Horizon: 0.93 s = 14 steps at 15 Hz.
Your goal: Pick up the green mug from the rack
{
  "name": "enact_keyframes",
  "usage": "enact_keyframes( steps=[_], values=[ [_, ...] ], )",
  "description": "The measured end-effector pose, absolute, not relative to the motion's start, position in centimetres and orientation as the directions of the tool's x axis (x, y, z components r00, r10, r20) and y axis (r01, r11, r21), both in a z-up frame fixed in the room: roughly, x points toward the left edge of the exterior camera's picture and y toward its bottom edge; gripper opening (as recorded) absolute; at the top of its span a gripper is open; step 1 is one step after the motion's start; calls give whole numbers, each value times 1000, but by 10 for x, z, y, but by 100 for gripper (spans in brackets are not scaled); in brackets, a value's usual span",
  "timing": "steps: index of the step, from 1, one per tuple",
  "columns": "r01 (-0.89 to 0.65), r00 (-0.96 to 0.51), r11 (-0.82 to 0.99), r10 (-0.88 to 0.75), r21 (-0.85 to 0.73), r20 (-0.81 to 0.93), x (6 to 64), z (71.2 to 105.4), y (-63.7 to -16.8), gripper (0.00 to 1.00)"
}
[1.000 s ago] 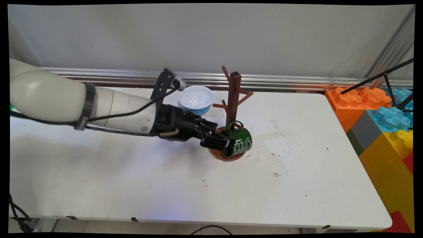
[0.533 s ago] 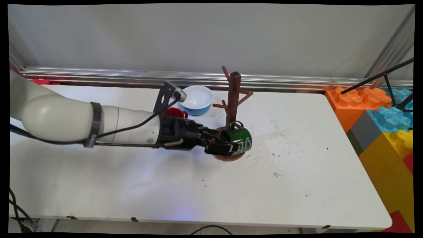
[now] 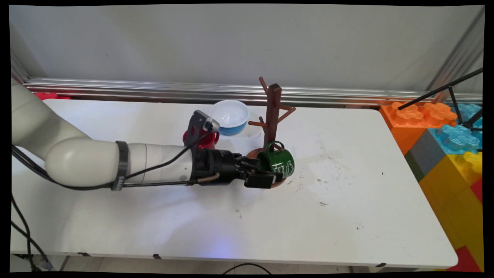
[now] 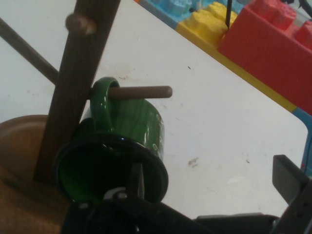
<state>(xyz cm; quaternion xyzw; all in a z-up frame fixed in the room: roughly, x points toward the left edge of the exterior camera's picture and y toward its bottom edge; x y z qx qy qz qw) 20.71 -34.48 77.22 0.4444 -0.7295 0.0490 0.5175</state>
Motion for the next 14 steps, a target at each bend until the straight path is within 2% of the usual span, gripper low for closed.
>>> enact_keyframes(
  steps=[14],
  values=[
    [-703, -35, 590, -587, 398, 809, 182, 725, -361, 100]
  ],
)
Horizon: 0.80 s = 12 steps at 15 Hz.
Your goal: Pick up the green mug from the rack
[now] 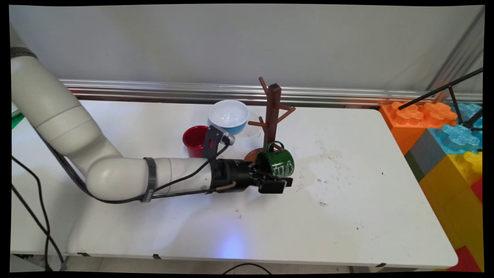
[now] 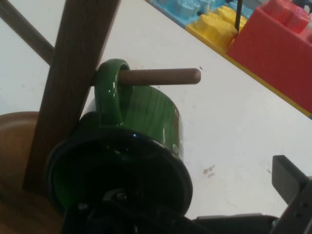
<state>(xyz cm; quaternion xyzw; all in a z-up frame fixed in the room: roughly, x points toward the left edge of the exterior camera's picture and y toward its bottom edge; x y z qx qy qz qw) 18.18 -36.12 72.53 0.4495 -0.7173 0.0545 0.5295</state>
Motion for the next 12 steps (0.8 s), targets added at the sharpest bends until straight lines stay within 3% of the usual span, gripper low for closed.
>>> enact_keyframes(
  steps=[6, 7, 12],
  values=[
    [-701, -27, 591, -582, 400, 813, 171, 717, -368, 100],
    [-702, -26, 590, -581, 399, 813, 170, 716, -369, 0],
    [-703, -24, 592, -574, 395, 818, 167, 713, -374, 0]
  ],
)
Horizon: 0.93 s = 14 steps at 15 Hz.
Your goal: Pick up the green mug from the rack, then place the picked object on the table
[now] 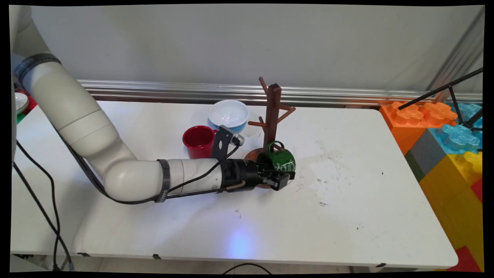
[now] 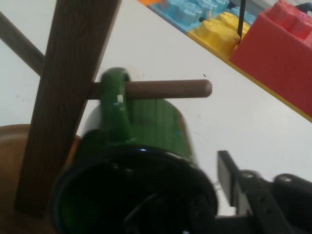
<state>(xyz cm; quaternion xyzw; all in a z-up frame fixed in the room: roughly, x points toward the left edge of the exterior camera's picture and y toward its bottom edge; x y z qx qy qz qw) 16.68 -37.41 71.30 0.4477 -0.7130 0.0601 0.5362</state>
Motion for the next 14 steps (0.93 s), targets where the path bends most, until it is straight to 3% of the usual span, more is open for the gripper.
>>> enact_keyframes(
  steps=[6, 14],
  values=[
    [-701, -20, 596, -565, 391, 825, 167, 715, -376, 0],
    [-660, -25, 639, -545, 396, 838, 168, 746, -355, 0]
  ],
)
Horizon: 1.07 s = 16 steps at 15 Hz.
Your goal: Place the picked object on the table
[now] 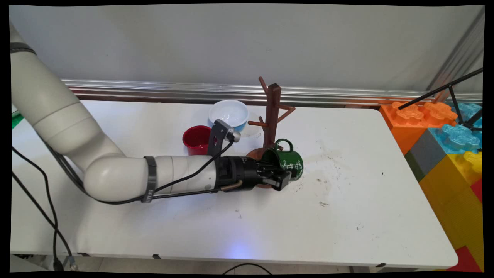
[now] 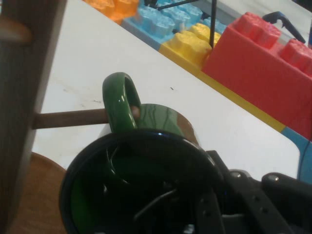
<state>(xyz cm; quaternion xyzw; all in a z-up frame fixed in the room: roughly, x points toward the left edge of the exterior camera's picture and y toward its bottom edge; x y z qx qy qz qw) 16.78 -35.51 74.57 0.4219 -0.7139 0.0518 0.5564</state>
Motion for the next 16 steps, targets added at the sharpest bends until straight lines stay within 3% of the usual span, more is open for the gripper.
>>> enact_keyframes(
  steps=[8, 16],
  values=[
    [-564, -24, 692, -559, 450, 829, 169, 782, -330, 0],
    [-573, -82, 701, -564, 425, 821, 197, 811, -317, 0]
  ],
)
